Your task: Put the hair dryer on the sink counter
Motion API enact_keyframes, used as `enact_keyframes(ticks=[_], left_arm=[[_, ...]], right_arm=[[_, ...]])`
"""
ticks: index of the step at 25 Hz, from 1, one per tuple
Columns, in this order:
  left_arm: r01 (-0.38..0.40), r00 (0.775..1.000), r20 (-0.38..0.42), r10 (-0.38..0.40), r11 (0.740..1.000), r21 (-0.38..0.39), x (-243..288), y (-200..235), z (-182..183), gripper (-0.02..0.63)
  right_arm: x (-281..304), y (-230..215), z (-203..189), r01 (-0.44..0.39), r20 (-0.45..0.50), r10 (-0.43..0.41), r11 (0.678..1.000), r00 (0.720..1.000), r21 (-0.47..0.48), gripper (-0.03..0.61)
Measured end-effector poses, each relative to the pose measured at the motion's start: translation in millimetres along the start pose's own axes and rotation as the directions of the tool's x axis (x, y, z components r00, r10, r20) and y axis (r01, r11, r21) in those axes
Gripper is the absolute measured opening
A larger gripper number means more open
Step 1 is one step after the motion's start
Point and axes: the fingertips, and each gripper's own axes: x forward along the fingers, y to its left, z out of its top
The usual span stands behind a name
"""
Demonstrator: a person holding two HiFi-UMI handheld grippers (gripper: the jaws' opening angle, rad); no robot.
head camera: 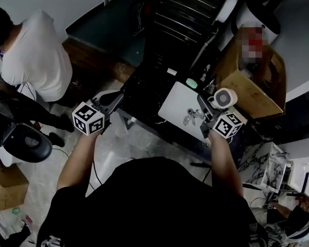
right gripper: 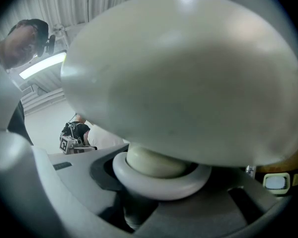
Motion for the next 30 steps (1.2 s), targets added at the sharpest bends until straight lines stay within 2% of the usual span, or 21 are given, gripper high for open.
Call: enact_keyframes(ticks=[11, 16, 23, 30], left_arm=[[-0.071, 0.997, -0.023, 0.070, 0.997, -0.029, -17.5, 13.8, -22.6, 0.014], [-0.088, 0.996, -0.034, 0.086, 0.994, -0.064, -19.2, 22.7, -37.1, 0.014], [-0.088, 0.995, -0.053, 0.084, 0.993, -0.079, -12.5, 26.8, -50.7, 0.014], [-0.135, 0.989, -0.075, 0.128, 0.986, -0.095, -27.1, 46.6, -61.0, 0.014]], right_arm=[[47.0, -5.8, -32.7, -0.054, -0.098, 0.058, 0.998, 0.994, 0.038, 0.150], [63.9, -11.5, -46.9, -0.057, -0.149, 0.060, 0.998, 0.987, 0.025, 0.150], [92.5, -27.2, -71.4, -0.061, -0.203, 0.072, 0.996, 0.977, 0.060, 0.150], [125.6, -32.0, -96.7, -0.074, -0.261, 0.092, 0.994, 0.961, 0.078, 0.150]])
